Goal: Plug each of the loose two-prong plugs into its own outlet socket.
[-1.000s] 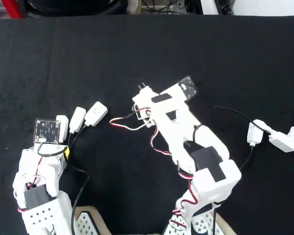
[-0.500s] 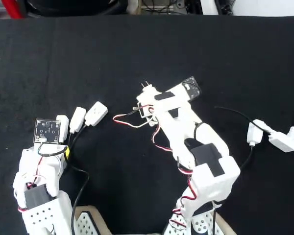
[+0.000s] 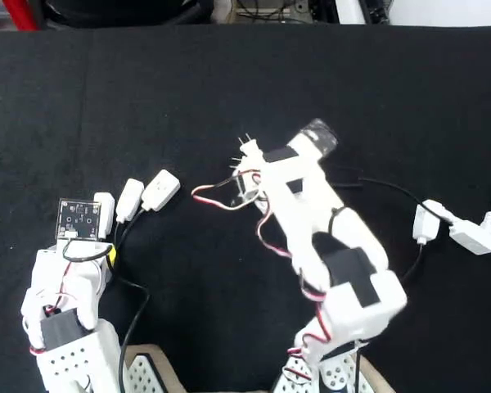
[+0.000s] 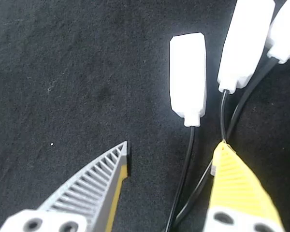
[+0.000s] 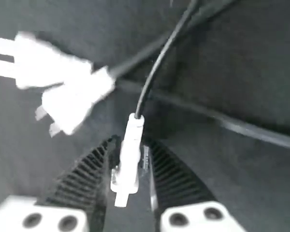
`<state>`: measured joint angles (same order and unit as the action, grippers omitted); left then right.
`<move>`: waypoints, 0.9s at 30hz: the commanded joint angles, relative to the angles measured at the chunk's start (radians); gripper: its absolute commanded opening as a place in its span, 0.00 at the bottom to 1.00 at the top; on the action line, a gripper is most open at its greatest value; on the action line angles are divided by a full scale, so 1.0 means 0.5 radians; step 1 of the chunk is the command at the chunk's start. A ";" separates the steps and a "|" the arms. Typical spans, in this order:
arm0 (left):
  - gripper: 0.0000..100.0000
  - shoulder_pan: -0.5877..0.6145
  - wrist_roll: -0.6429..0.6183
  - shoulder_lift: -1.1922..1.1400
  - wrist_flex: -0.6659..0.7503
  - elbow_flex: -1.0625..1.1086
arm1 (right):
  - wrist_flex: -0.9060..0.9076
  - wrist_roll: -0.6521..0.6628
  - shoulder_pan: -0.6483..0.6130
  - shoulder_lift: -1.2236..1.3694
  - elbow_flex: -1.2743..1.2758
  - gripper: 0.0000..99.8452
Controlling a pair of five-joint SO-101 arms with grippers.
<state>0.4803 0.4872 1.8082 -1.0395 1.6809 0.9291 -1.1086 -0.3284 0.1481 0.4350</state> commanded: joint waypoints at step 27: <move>0.28 -0.026 0.009 0.025 0.000 0.035 | 0.512 3.701 -0.175 0.235 -0.299 0.01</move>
<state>0.4803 0.4872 1.8082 -1.0395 1.6809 1.1930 0.7311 -0.4281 0.2570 0.3629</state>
